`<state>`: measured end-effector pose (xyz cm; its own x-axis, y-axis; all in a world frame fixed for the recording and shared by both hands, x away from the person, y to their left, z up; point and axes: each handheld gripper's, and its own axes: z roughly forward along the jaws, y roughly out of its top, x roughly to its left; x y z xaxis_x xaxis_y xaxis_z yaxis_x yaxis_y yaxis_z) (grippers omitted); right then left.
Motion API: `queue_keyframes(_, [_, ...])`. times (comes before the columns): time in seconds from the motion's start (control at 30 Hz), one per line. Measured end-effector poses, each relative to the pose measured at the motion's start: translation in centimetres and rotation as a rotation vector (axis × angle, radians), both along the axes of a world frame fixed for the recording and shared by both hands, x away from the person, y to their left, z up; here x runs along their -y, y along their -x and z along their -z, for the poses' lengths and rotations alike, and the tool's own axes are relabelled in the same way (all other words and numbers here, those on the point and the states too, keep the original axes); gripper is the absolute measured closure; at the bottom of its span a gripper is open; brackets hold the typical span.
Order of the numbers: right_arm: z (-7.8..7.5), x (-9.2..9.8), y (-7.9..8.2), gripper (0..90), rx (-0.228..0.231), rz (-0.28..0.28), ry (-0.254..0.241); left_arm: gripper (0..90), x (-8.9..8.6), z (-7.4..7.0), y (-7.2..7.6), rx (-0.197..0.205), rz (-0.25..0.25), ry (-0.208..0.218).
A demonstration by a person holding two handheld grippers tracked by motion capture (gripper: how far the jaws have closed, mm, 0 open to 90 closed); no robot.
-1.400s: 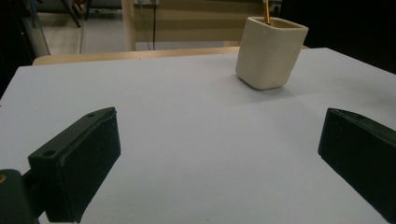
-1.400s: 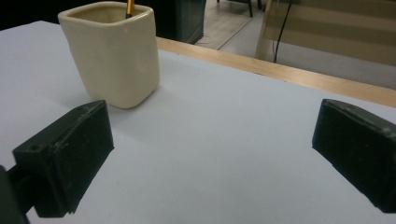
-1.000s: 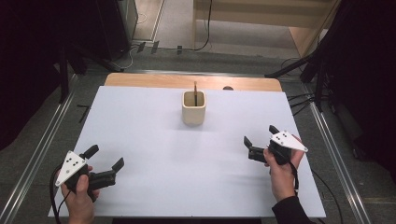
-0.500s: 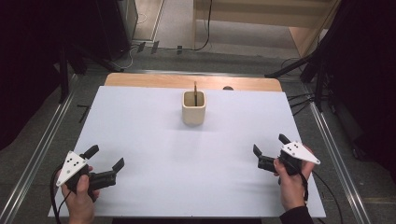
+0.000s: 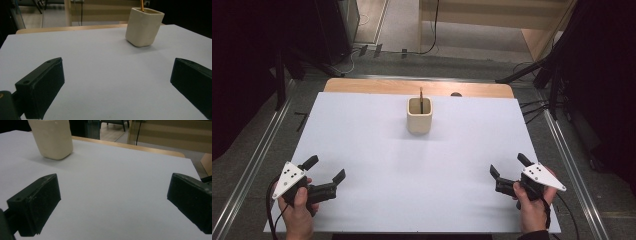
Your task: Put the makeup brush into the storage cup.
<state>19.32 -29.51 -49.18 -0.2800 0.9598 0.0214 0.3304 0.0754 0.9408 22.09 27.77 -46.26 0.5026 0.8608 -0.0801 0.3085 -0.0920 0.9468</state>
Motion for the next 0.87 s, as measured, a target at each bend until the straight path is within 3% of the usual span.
queue_keyframes(0.1, [-0.1,-0.2,0.3,0.0,0.004,-0.006,0.02,0.0,0.1,0.0,0.0,0.002,0.003,0.003])
queue_keyframes(0.43, [0.0,0.9,1.4,0.0,0.014,0.033,-0.01,0.0,0.0,-0.1,0.0,0.002,0.004,0.008])
queue_keyframes(0.87, [0.1,1.1,1.3,0.0,0.01,0.04,-0.019,0.0,0.2,0.0,0.0,0.001,0.006,0.006])
